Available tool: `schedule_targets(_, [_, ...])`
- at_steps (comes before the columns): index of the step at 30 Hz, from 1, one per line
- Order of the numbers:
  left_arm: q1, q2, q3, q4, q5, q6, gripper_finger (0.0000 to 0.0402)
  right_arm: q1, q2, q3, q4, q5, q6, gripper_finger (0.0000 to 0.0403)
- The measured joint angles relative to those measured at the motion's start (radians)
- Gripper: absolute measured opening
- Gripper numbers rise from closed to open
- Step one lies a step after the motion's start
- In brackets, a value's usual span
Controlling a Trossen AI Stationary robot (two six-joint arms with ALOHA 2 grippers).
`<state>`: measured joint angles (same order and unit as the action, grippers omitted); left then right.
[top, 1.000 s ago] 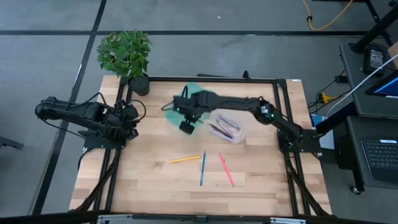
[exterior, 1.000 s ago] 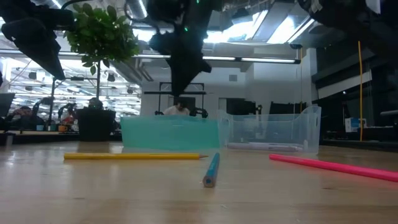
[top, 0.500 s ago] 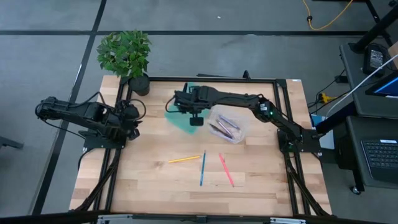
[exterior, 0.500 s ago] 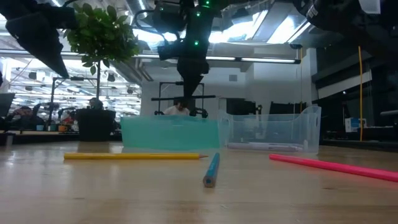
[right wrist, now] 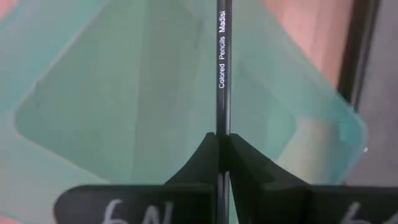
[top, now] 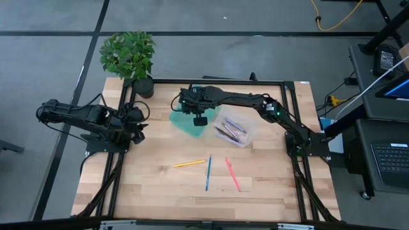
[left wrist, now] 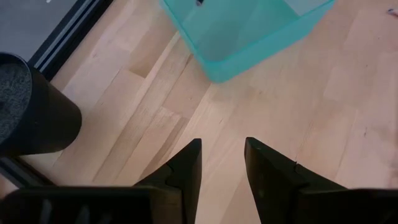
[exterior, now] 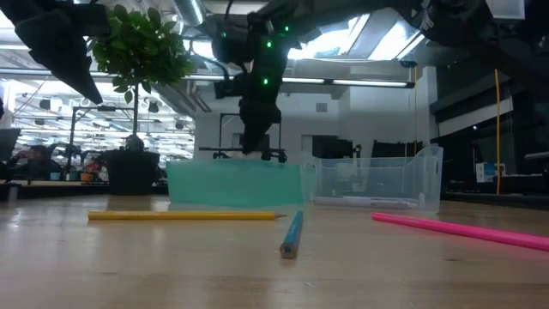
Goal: Sort pens & pencils
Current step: Put the black pencil into the blue bin, then put the yellow pencil into the blue bin
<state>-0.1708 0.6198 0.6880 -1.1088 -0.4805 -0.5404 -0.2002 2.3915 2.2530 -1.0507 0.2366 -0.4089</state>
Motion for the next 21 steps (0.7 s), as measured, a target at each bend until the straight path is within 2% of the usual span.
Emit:
schedule_targets(12, [0.000,0.000,0.000,0.000,0.000,0.000,0.0115,-0.001,0.002,-0.105,0.102,-0.046,-0.024,0.0023])
schedule_targets(21, [0.000,0.000,0.000,0.000,0.027,0.001,0.0115,-0.001,0.002,-0.104,0.154,-0.047,0.034,0.0110])
